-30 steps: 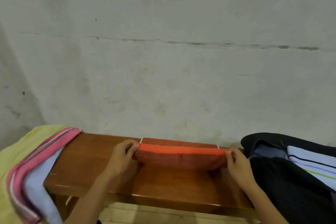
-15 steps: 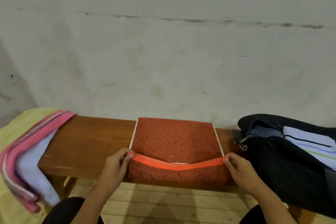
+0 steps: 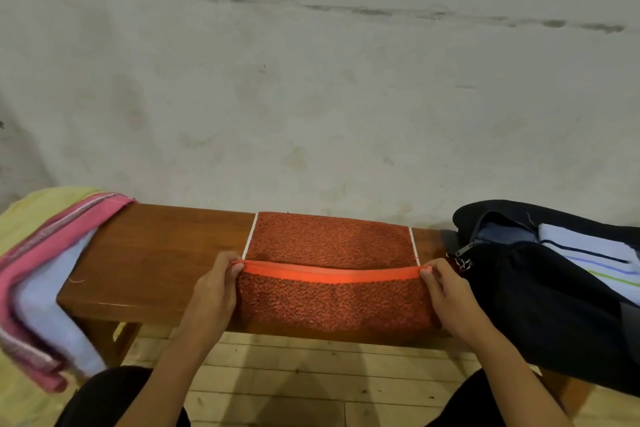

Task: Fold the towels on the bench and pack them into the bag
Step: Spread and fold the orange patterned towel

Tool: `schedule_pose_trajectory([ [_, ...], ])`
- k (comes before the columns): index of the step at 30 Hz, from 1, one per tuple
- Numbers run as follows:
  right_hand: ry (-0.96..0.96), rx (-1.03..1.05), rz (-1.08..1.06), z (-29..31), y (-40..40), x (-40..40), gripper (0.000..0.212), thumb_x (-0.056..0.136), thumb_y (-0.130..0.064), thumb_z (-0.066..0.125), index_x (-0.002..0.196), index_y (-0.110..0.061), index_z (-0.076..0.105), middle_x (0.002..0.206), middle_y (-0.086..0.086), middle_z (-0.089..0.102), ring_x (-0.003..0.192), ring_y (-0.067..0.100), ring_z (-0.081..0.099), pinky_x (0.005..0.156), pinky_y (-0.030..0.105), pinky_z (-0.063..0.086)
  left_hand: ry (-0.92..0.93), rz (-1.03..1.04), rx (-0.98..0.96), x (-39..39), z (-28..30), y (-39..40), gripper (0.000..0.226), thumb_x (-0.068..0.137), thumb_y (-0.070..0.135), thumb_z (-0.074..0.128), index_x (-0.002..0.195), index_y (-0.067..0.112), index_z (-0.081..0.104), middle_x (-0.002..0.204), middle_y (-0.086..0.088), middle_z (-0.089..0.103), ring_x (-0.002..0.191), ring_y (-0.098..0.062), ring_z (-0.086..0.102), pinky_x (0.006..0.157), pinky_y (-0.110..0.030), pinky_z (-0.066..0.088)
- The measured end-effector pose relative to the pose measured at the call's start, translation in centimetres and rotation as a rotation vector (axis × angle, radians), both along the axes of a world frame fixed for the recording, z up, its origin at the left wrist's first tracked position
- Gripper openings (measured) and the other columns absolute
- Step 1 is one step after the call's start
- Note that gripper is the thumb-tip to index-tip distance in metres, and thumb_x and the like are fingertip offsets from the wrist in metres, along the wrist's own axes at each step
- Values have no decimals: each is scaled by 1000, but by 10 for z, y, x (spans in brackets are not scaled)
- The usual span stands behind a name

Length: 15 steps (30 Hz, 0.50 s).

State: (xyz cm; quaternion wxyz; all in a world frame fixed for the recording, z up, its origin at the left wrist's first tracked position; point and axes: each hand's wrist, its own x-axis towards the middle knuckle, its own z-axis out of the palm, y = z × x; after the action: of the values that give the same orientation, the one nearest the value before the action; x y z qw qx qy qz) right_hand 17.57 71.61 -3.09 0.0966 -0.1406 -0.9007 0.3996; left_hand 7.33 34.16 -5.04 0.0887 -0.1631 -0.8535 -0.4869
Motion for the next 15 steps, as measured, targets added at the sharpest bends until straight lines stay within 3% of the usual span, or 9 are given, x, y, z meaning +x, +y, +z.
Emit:
schedule_pose_trajectory([
  [4, -54, -6, 0, -7, 4, 1, 21, 105, -34, 40, 94, -23, 53, 77, 9, 62, 68, 19, 62, 59, 34, 52, 106, -33, -11, -6, -6, -1, 11, 97, 32, 46, 93, 39, 53, 64, 5, 59, 60, -11, 58, 53, -20, 41],
  [6, -37, -23, 4, -7, 4, 3, 21, 105, -32, 40, 92, -21, 53, 75, 9, 61, 65, 14, 60, 61, 31, 50, 122, -26, -10, -9, -9, -2, 17, 97, 27, 49, 94, 43, 53, 65, 5, 61, 60, -10, 59, 55, -21, 42],
  [10, 8, -31, -21, -4, 1, 3, 20, 105, -29, 41, 93, -22, 55, 77, 6, 62, 69, 14, 60, 59, 27, 45, 109, 9, 47, -8, -5, -1, 17, 99, 19, 51, 92, 33, 57, 73, 4, 63, 64, -12, 58, 56, -21, 41],
  [15, 70, -12, -66, -2, 1, -3, 20, 101, -38, 42, 93, -27, 55, 74, 2, 64, 66, 11, 62, 59, 27, 44, 92, -20, 58, -9, -6, -2, 14, 100, 26, 45, 94, 34, 54, 73, 3, 59, 56, -9, 51, 51, -20, 37],
])
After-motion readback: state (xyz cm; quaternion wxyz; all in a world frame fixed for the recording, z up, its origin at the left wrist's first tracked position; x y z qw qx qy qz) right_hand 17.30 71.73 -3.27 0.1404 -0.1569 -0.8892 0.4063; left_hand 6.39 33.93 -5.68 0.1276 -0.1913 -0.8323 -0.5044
